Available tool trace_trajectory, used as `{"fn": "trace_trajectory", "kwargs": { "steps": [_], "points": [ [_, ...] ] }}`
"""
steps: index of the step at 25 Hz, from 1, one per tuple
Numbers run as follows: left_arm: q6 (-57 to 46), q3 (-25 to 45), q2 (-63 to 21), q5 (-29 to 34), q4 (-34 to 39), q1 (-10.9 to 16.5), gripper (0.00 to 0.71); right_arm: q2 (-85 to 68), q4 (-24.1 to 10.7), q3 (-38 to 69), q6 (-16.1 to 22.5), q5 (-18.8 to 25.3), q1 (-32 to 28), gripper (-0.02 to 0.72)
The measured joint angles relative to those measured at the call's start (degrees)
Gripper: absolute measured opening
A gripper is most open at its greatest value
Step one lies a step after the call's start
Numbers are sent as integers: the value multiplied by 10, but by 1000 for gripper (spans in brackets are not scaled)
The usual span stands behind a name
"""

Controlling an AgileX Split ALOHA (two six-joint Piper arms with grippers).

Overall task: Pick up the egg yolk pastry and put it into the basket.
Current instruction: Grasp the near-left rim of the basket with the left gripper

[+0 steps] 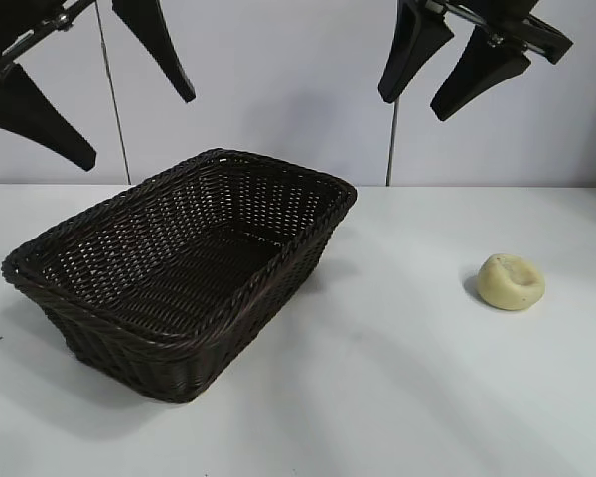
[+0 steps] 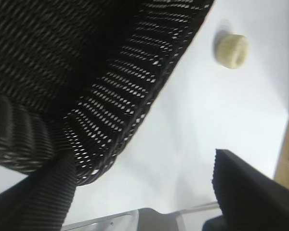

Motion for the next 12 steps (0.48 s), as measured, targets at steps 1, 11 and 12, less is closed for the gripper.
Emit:
{"fn": "trace_trajectory", "kwargs": {
  "steps": [1, 11, 12],
  "points": [
    [-14, 7, 0, -5, 4, 0, 566, 0, 0, 0, 0, 0, 0, 413],
    [-188, 27, 0, -8, 79, 0, 566, 0, 0, 0, 0, 0, 0, 413],
    [-204, 27, 0, -5, 83, 0, 566, 0, 0, 0, 0, 0, 0, 413]
  ]
}}
